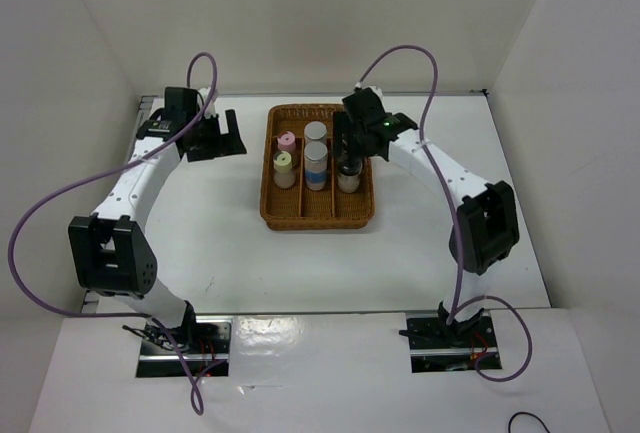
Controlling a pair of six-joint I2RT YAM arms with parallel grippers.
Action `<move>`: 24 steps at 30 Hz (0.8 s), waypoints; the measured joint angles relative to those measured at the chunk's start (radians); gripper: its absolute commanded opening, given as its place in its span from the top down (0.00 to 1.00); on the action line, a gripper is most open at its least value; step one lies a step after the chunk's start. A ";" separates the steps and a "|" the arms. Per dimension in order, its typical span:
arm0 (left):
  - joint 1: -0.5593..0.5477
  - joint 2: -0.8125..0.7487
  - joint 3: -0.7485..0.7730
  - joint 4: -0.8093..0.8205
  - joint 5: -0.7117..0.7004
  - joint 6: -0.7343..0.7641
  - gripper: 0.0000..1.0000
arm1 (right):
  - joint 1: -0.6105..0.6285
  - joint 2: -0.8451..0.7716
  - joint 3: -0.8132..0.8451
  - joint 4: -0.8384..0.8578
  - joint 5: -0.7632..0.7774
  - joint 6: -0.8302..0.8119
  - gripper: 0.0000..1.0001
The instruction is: Organize the condiment bottles
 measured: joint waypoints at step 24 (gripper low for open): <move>0.000 -0.357 -0.011 -0.026 0.022 0.046 0.00 | -0.074 -0.623 -0.325 0.091 0.061 -0.009 0.02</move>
